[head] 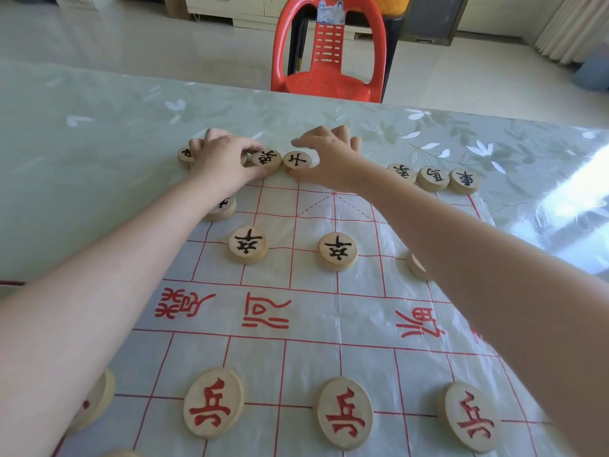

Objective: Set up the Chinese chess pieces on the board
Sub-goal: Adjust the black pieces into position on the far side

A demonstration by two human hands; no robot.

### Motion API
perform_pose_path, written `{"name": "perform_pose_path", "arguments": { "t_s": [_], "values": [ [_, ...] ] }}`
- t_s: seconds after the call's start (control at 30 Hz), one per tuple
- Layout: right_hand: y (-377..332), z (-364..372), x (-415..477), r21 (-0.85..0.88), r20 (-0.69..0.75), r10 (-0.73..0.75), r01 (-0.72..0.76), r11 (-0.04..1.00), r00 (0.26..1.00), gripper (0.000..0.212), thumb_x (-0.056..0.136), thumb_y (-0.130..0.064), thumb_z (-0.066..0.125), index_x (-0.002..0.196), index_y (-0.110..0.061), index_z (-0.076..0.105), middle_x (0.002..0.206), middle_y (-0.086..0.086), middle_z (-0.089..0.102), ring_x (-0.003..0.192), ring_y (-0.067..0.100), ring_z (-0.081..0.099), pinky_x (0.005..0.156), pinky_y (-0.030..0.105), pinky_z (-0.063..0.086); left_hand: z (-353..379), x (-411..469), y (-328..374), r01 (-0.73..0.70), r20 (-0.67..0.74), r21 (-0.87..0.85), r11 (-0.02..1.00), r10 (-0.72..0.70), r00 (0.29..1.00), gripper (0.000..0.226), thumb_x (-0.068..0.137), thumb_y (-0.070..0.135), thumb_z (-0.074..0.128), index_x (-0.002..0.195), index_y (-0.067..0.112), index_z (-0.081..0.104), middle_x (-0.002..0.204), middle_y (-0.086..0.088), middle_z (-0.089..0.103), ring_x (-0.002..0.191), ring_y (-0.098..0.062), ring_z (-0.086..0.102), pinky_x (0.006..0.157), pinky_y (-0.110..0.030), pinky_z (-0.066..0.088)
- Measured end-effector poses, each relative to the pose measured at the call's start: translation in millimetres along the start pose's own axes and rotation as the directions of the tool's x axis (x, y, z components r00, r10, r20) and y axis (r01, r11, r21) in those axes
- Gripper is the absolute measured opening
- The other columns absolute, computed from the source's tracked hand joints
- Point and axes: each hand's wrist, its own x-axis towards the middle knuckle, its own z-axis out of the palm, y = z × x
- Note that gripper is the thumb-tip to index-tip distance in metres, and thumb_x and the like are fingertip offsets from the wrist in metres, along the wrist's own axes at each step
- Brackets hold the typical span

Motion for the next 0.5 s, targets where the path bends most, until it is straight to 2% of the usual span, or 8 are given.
{"name": "perform_pose_path", "arguments": {
  "t_s": [0.13,0.23,0.33,0.4,0.5],
  "values": [
    [3,0,3,-0.048,-0.008,0.023,-0.024,0.999,1.000,0.050,0.083,-0.049,0.060,0.126,-0.027,0.053,0.129,0.000,0.049,0.125,0.024,0.026,0.092,0.034,0.021,2,5,-3,-0.029,-0.005,0.034,0.999,0.029,1.000,0.048,0.075,0.047,0.067,0.120,0.033,0.059,0.122,-0.010,0.054,0.129,-0.019,0.029,0.081,-0.033,0.019],
    [0,3,4,-0.056,-0.053,0.095,-0.098,0.994,0.994,0.063,0.073,-0.057,0.066,0.123,-0.021,0.052,0.128,0.003,0.044,0.127,0.025,0.025,0.097,0.034,0.022,5,5,-2,-0.040,-0.006,0.024,0.999,0.040,0.999,0.050,0.074,0.053,0.066,0.119,0.031,0.059,0.121,-0.008,0.056,0.129,-0.019,0.029,0.086,-0.034,0.021],
    [0,3,-1,0.040,-0.057,0.099,-0.096,0.995,0.994,0.079,0.069,-0.058,0.068,0.134,-0.020,0.042,0.136,0.002,0.035,0.128,0.024,0.023,0.100,0.033,0.021,6,7,2,-0.038,-0.028,0.012,0.999,0.038,0.999,0.045,0.077,0.053,0.062,0.114,0.027,0.061,0.118,-0.004,0.059,0.126,-0.020,0.032,0.081,-0.035,0.020],
    [4,1,-4,0.081,-0.016,0.075,-0.073,0.994,0.997,0.072,0.073,-0.053,0.068,0.135,-0.025,0.043,0.141,-0.003,0.032,0.130,0.023,0.020,0.097,0.031,0.018,5,7,5,-0.048,-0.032,0.034,0.998,0.049,0.998,0.045,0.079,0.051,0.063,0.115,0.024,0.061,0.118,-0.004,0.060,0.126,-0.021,0.033,0.085,-0.037,0.022],
    [9,2,-7,0.083,-0.007,0.078,-0.077,0.994,0.997,0.053,0.079,-0.050,0.064,0.127,-0.029,0.053,0.140,-0.006,0.037,0.130,0.022,0.020,0.090,0.028,0.016,4,7,7,-0.031,-0.024,0.027,0.999,0.032,0.999,0.047,0.079,0.050,0.063,0.119,0.027,0.061,0.119,-0.007,0.059,0.127,-0.022,0.031,0.091,-0.037,0.023]
  ]
}}
